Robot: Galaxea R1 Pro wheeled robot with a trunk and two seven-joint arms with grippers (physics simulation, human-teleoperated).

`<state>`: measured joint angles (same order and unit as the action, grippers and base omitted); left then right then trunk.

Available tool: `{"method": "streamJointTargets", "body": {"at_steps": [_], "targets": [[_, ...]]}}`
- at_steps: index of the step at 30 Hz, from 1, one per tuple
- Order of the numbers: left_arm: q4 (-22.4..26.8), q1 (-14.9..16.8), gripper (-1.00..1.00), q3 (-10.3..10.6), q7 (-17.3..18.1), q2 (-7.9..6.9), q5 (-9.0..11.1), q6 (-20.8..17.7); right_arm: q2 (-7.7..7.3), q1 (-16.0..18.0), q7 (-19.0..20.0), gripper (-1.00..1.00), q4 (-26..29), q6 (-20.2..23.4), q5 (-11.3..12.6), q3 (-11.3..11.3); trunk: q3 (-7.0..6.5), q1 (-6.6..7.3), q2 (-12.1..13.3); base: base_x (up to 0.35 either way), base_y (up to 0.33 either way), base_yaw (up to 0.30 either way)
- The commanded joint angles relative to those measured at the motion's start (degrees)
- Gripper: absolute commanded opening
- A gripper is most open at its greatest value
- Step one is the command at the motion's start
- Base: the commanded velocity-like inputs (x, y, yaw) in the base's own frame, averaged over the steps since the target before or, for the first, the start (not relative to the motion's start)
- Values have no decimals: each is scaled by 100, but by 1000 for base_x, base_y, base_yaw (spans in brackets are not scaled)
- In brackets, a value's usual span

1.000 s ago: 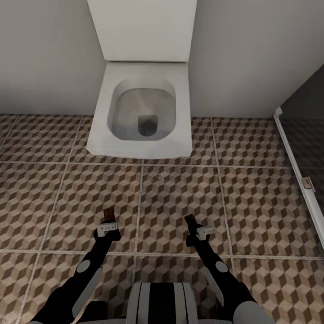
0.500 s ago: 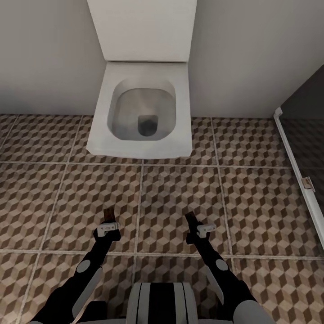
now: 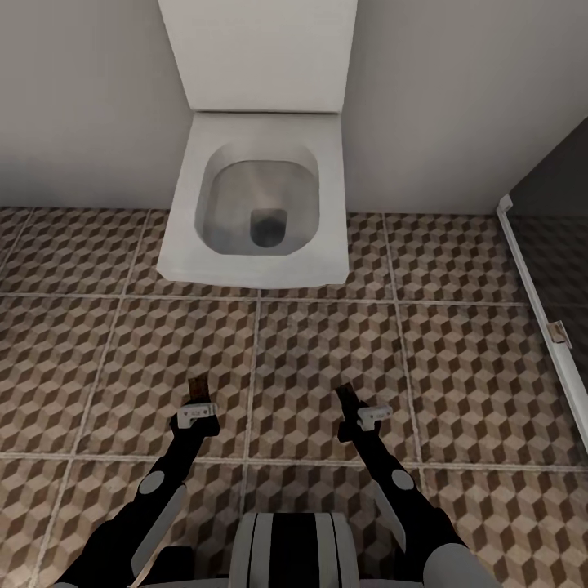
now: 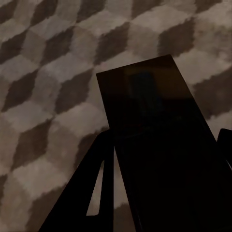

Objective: Take the four mousetraps from the cabinet in the bathroom and place them on the bathroom floor. Make sure all four end up on the same floor surface, and ensure that at least two of them are either under or directly next to the same bathroom sink.

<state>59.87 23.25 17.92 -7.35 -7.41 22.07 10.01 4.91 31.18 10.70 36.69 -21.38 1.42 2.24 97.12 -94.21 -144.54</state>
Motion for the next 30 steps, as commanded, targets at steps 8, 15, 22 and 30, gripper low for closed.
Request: {"method": "streamJointTargets", "body": {"at_steps": [8,15,22,30], "targets": [[7,4,-100,36,-63,-12,35,27,1,2,29,-100,-4,-16,25,-4,2,1,-1,0,0,0],[7,4,-100,34,-64,-8,35,18,1,2,29,-100,-4,-17,25,-4,2,1,-1,102,0,0],[7,4,-100,36,-65,-7,35,26,1,2,29,-100,-4,-24,25,-4,2,1,-1,247,0,0],[7,4,-100,36,-65,-6,35,27,1,2,29,-100,-4,-25,25,-2,2,1,-1,37,0,0]]}}
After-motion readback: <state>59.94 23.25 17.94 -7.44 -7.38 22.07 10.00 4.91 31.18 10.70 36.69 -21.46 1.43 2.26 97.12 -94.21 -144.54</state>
